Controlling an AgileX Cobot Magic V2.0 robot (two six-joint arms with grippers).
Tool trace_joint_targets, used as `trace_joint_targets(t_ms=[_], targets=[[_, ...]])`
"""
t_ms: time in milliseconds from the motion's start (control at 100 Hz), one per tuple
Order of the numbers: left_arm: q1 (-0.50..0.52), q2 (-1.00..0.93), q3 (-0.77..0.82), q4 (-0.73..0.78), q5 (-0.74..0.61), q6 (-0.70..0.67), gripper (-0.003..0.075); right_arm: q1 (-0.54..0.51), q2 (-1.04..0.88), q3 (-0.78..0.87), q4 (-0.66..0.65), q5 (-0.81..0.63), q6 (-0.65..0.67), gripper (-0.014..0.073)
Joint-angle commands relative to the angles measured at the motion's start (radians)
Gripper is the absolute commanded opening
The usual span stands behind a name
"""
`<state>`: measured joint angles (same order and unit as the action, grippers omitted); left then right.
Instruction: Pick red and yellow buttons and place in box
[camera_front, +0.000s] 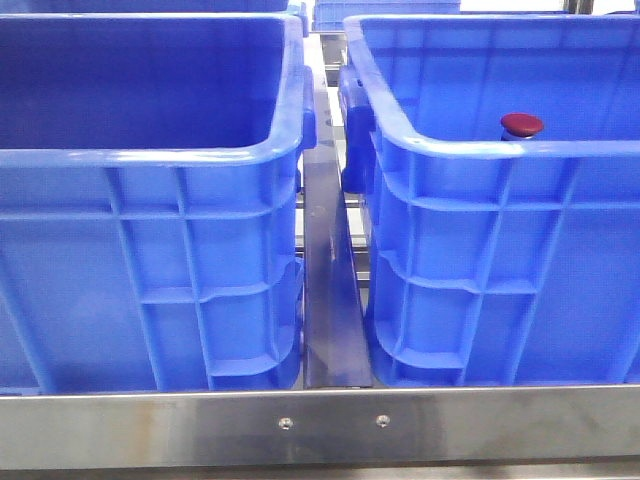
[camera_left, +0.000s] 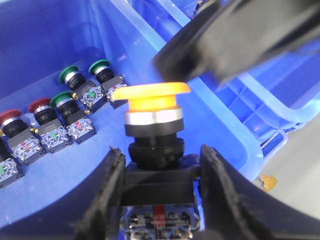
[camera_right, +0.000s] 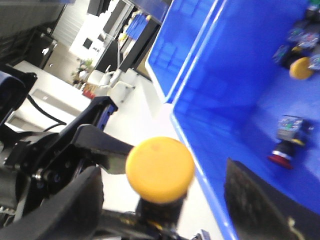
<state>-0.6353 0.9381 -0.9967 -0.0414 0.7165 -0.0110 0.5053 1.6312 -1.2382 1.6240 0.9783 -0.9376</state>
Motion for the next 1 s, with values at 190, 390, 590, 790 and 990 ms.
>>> trace_joint_targets(t_ms=[190,390,590,790,990], targets=[[-0.006,-0.006,-0.028,-0.008,-0.069,0.0,-0.0019,0.049,0.005,-0.088,0.088,0.032,-0.011,0.05],[-0.006,-0.006,-0.028,-0.008,-0.069,0.0,0.0001,0.049,0.005,-0.09,0.088,0.043,-0.011,0.0185],[-0.006,-0.006,-0.028,-0.008,-0.068,0.0,0.0304,0.048,0.005,-0.09,0.088,0.039,-0.011,0.0066],[-0.006,-0.006,-0.028,-0.006,-0.068,0.0,0.0567,0.041,0.005,-0.09,0.088,-0.002,-0.105,0.0066],[-0.006,-0.006,-0.028,-0.004,-0.068,0.0,0.0567,-0.025,0.001,-0.09,0.088,-0.071,-0.197,0.0066]])
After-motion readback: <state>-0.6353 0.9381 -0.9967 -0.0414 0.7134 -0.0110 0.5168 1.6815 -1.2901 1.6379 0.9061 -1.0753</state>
